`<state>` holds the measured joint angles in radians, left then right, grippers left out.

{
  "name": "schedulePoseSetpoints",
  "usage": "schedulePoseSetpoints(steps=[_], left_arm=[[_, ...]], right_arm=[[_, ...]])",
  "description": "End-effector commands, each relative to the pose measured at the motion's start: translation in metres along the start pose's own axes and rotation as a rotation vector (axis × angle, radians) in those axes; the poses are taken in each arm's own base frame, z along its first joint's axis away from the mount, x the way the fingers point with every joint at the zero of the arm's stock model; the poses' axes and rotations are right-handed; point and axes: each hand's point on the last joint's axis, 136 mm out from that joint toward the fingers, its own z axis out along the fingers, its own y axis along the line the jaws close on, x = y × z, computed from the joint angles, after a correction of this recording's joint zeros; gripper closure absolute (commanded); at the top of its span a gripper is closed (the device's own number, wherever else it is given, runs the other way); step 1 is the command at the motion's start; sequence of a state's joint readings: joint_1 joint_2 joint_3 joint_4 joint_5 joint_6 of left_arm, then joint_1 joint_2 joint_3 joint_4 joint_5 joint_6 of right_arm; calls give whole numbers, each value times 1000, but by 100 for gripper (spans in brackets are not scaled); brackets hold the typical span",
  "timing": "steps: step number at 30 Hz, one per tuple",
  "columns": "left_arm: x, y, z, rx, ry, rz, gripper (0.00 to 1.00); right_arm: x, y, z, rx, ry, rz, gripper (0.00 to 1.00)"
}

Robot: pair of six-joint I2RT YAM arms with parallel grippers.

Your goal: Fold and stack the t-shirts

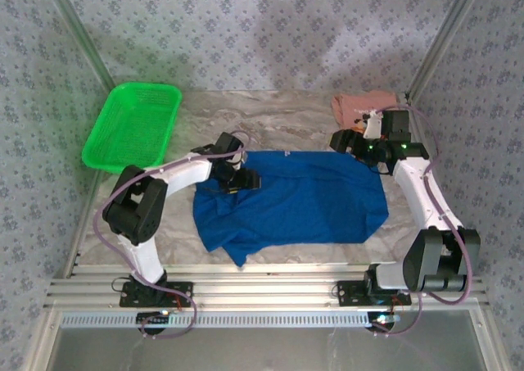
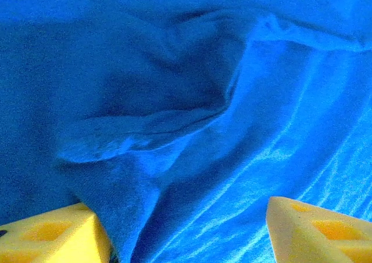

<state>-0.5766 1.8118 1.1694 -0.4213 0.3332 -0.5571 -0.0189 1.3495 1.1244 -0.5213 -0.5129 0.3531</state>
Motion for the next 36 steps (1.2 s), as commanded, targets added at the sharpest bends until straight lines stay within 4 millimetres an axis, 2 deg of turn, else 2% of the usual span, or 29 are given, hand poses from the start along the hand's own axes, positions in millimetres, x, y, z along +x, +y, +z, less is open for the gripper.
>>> schedulePoseSetpoints(steps=[1,8,11,13,15,16,21,24,26,31,36], left_arm=[[11,-33,-7,77,8,126,32],[50,-54,-11,109,15,332,28],[65,-64,-20,129,-5,434,27],[67,-72,-30,141,-43,481,25],[63,-76,-42,157,-103,481,24],[55,-72,-48,130,-154,462,22],[10,-16,-61,-53,-253,190,22],[-5,-10,-55,-81,-252,140,21],[-13,-13,-41,-81,-224,148,22],[-28,-40,-16,-6,-216,161,23],[-14,-66,6,65,-134,191,24]], right_arm=[[2,-2,-5,0,7,2,15],[0,-4,-8,2,-1,11,15],[1,-6,-7,3,-2,16,15],[1,-6,-6,5,-5,18,15],[-1,-7,-6,7,-10,20,15],[-1,-7,-6,8,-10,24,15],[-1,-4,-6,-3,-12,22,15],[-1,-4,-6,-3,-10,20,15],[0,-3,-6,-6,-9,20,15],[3,-2,-6,-10,2,15,15],[6,-4,-10,-4,9,12,15]])
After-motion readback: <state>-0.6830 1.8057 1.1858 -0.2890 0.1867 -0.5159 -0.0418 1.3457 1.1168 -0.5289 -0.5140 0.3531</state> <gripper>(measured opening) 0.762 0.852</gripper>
